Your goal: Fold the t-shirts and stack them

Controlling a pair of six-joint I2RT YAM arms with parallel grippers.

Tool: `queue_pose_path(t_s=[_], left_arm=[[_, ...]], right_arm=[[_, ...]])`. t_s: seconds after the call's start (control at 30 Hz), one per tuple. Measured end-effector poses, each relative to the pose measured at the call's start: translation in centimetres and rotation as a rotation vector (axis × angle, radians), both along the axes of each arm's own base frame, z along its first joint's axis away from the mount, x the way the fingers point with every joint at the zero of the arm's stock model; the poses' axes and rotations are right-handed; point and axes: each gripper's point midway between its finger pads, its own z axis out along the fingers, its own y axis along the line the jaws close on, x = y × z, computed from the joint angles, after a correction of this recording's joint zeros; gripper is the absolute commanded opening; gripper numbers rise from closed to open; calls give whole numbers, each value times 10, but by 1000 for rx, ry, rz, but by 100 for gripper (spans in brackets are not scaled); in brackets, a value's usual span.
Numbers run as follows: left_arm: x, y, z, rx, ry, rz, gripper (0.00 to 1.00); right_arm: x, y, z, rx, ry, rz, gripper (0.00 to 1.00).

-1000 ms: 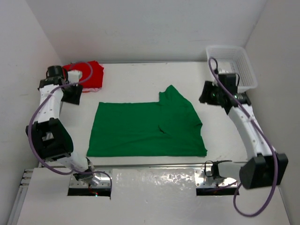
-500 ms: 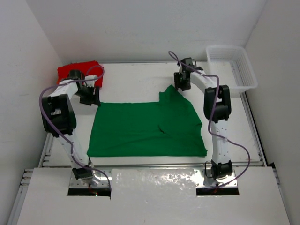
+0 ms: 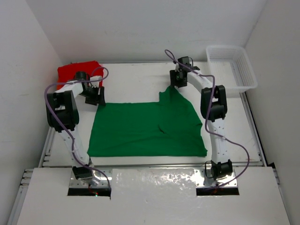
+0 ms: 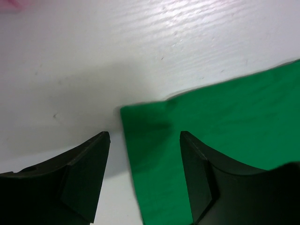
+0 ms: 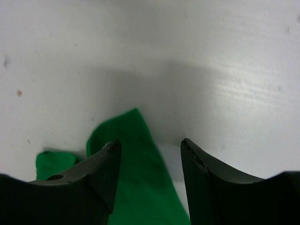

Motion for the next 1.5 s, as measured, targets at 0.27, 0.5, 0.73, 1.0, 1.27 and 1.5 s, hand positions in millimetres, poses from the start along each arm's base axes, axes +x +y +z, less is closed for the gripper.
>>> queue_pose_path(t_s=[0.27,0.5,0.73,1.0,1.27,1.5], left_arm=[[15,-11,-2,26,-28,-30,37],[6,-24,-5,-37,-6,-76,0],[-18,-25,5,-13,-46,-200,0],[-42,-16,55,107,-209,-371,0],[-82,-10,31,126,-115,-456,0],[-97,-10,40,147,-132,-491,0]], right_arm=[[12,17,-4,-53,-56,36,21],[9,19,-3,-27,-69,34,0],[-82,-1,6,-30,32,43,0],[-198,-23,80,78,-109,-11,0],[-268,-42,52,88,-44,-74,0],[-281,-51,71,94,-126,-110,0]])
